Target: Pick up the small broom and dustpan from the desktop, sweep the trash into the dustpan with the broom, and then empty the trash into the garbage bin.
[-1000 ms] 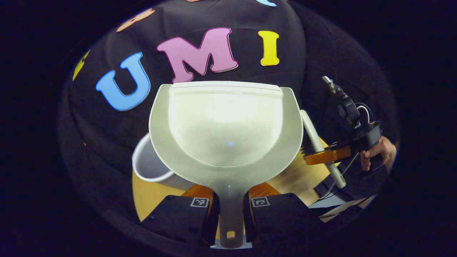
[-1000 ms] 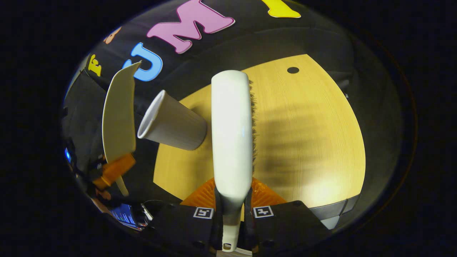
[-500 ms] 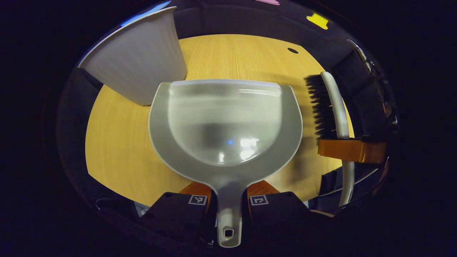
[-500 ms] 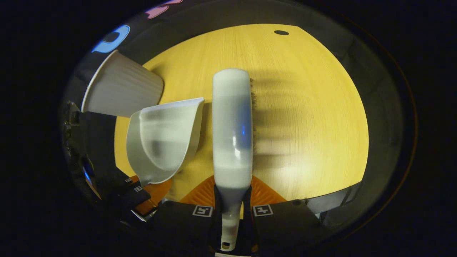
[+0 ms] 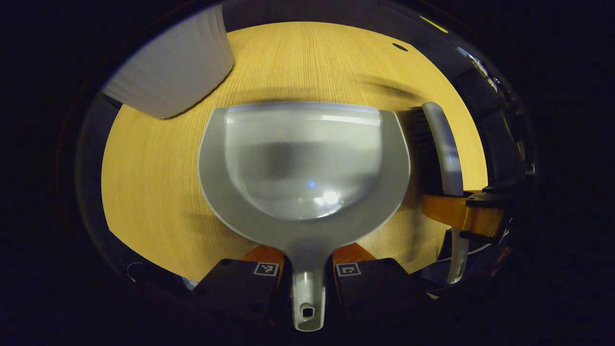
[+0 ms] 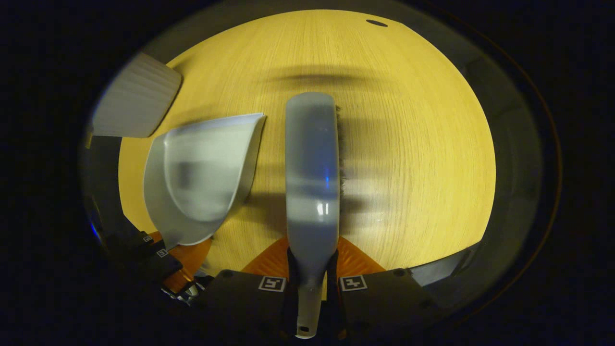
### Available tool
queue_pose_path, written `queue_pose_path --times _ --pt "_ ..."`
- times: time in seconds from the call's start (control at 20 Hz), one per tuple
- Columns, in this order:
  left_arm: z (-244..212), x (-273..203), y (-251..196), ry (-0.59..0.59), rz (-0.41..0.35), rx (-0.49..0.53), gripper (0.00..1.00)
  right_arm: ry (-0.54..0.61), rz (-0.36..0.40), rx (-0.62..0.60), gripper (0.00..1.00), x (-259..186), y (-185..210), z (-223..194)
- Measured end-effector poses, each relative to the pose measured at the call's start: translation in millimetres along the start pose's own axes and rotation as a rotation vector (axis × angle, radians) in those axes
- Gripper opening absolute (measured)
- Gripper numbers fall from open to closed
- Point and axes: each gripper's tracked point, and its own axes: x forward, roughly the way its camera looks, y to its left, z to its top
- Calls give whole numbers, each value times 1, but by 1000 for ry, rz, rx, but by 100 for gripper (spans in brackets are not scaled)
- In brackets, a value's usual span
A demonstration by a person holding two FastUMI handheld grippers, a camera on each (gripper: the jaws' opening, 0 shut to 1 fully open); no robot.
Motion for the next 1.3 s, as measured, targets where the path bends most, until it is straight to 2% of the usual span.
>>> queue_pose_path --times 0.15,0.2,0.3,0.4,0.45,0.55,0.6,0.75,0.9,1.0,1.1,1.25,1.3 --pt "-1 7 -2 27 -3 -12 29 10 -14 -9 26 -1 0 3" --pt "-1 8 -1 23 -6 -11 30 17 -16 -9 30 0 0 1" --pt "-3 4 -2 32 -20 -1 31 26 -18 -9 31 0 1 -1" --pt "-4 4 -2 43 -25 10 45 35 -30 -6 37 -2 1 -5" --pt "-4 2 -1 40 -20 19 67 37 -31 -9 39 -4 2 -5" --pt "-4 -3 1 15 -14 27 85 21 -33 -18 80 -11 2 -7" --pt "-4 -4 -1 -6 -24 32 84 5 -29 -18 100 -14 2 -6" --pt "-9 -21 6 -87 -3 82 85 -53 19 -18 99 -36 8 -10" --pt "-14 -58 10 -244 35 150 84 -183 76 -35 99 -79 16 -11" --pt "-18 -90 4 -354 20 181 84 -325 144 -42 99 -115 28 -6" --pt "-16 -122 0 -480 20 201 84 -438 175 -41 99 -145 36 -6" --pt "-11 -188 -2 -740 50 200 84 -673 175 -58 99 -210 37 4" --pt "-14 -189 -4 -817 52 204 84 -762 173 -69 99 -235 36 10"
